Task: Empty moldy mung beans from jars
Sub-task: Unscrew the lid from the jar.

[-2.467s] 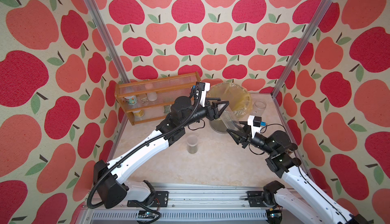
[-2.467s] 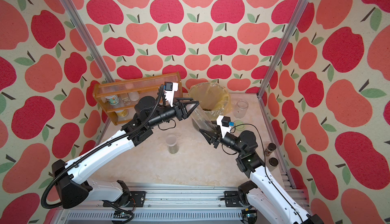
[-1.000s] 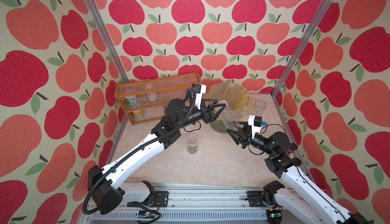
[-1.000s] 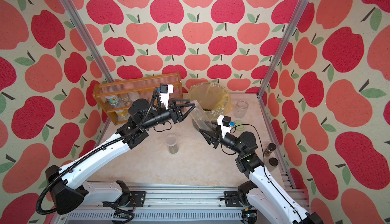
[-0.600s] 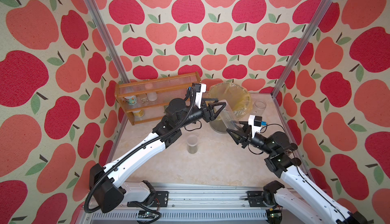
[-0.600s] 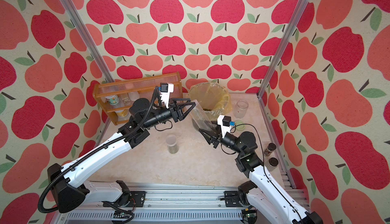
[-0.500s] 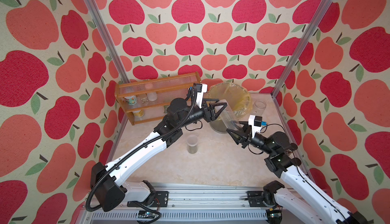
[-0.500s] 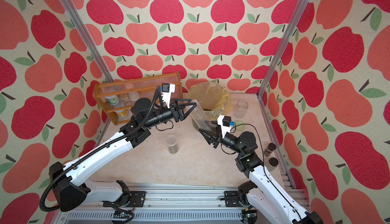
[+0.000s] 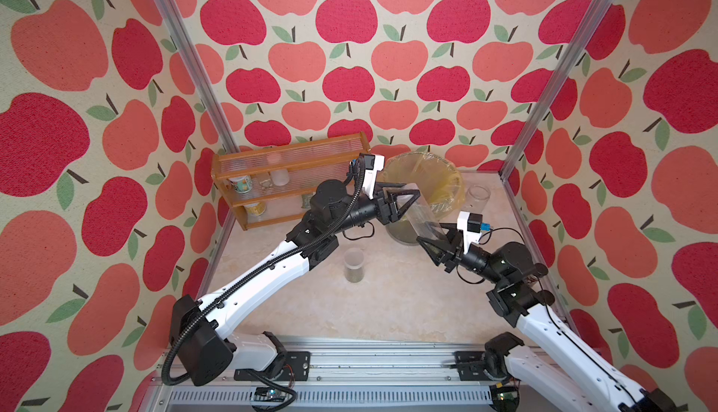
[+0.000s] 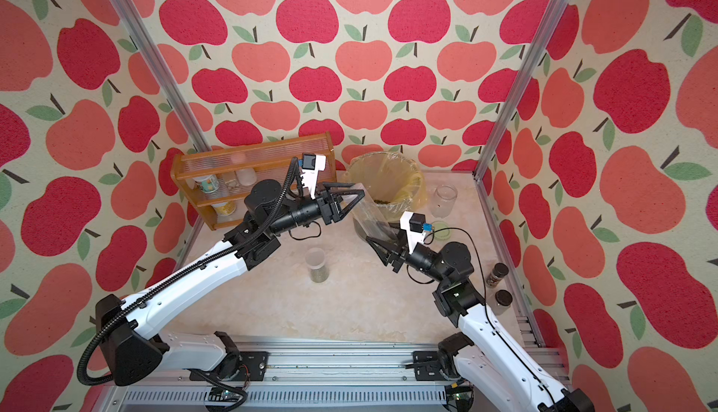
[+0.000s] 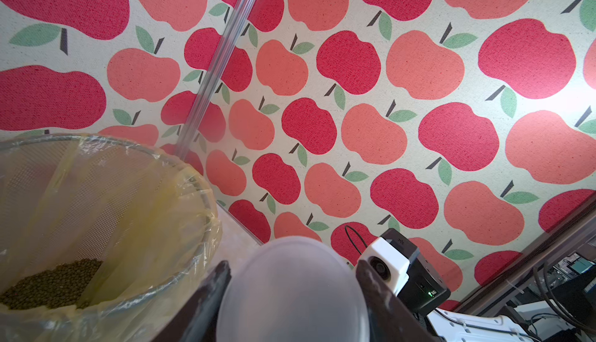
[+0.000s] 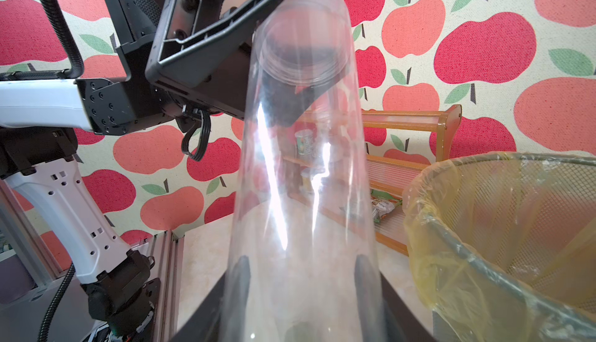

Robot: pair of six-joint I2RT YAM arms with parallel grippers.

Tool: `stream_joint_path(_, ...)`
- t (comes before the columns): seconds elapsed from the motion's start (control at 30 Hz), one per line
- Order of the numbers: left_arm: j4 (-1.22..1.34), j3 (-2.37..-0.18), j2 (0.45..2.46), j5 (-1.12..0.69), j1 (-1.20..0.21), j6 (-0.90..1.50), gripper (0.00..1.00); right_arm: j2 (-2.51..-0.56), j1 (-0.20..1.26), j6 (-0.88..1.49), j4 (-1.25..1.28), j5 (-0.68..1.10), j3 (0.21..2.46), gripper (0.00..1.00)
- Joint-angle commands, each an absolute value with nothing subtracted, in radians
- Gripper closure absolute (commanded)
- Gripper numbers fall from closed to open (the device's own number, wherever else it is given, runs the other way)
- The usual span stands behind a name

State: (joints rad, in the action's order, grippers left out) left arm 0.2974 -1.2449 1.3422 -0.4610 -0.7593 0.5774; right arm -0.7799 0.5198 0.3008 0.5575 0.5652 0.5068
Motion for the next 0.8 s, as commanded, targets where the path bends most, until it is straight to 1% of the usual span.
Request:
stream_joint_path(0.0,0.330,-1.266,1.340,-0.467,-0.749,0.586,0.32,-0.767,0.524,0.294,0.574,0.552,0.500,0.50)
stream_joint_path(0.17,0.333,-1.261,1.330,-0.462,-0.744,0.591,0.32,-0.780,0.525,0.288,0.549,0.551,0.510,0.50)
stream_joint_path(0.33,0.330,-1.269,1.339,-0.481,-0.743,0.590,0.39,-0.781,0.525,0.290,0.554,0.555,0.513,0.50)
stream_joint_path(0.43,0.310,-1.280,1.347,-0.490,-0.742,0.590,0.43,-0.781,0.524,0.289,0.548,0.548,0.518,0.50)
stream_joint_path(0.5,0.288,-1.292,1.355,-0.505,-0.742,0.579,0.48,-0.782,0.525,0.288,0.547,0.549,0.523,0.50)
stream_joint_path(0.53,0.277,-1.300,1.359,-0.509,-0.741,0.574,0.54,-0.784,0.525,0.286,0.543,0.548,0.526,0.50)
stream_joint_path(0.57,0.264,-1.307,1.365,-0.512,-0.741,0.571,0.56,-0.788,0.524,0.281,0.534,0.546,0.531,0.51)
stream_joint_path(0.77,0.121,-1.368,1.391,-0.430,-0.741,0.573,0.56,-0.779,0.536,0.205,0.430,0.502,0.574,0.54)
